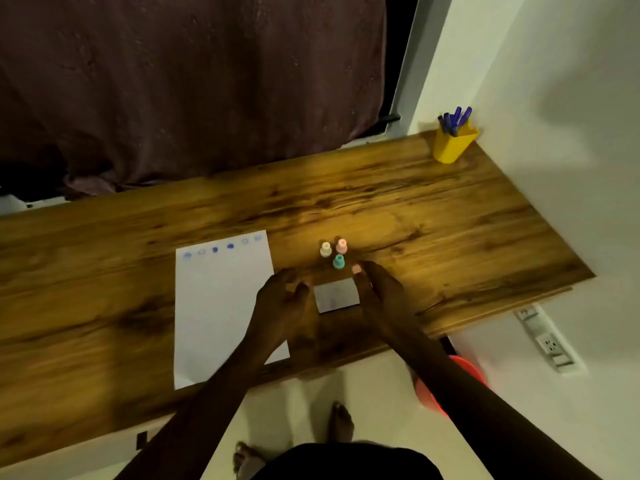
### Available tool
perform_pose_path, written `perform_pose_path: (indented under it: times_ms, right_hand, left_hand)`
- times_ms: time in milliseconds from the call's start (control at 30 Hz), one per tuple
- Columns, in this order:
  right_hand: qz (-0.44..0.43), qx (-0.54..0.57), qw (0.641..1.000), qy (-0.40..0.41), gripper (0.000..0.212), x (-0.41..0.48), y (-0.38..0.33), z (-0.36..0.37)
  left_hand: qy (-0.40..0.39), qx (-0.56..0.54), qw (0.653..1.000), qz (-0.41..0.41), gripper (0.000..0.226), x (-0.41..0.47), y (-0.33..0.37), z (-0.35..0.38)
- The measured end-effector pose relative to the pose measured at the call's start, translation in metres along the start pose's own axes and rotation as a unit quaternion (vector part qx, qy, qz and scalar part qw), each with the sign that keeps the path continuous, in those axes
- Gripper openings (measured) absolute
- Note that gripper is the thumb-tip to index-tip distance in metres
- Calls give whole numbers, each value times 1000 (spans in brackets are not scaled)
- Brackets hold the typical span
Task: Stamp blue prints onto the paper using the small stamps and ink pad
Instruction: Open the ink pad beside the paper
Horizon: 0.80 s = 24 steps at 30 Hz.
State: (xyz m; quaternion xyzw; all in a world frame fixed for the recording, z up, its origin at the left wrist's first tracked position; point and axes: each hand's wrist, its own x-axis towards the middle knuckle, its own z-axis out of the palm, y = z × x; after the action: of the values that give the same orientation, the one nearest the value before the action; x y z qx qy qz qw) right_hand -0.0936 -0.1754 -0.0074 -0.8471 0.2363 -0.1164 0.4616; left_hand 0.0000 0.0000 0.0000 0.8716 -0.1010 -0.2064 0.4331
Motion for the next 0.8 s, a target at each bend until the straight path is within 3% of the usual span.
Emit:
perform_pose_path:
  times_ms: [200,400,800]
  right_hand:
    - [54,-39,997,-39,43,10,21,4]
    - [66,-18,995,-67,32,11,33,10]
    - [85,-3,995,-51,34,4,22,21]
  left_hand:
    - [-22,8,997,-72,43,9,-3,20]
    - [-57,13,995,-84,47,12,-9,35]
    - [-82,-23,990,-108,53,15,-7,32]
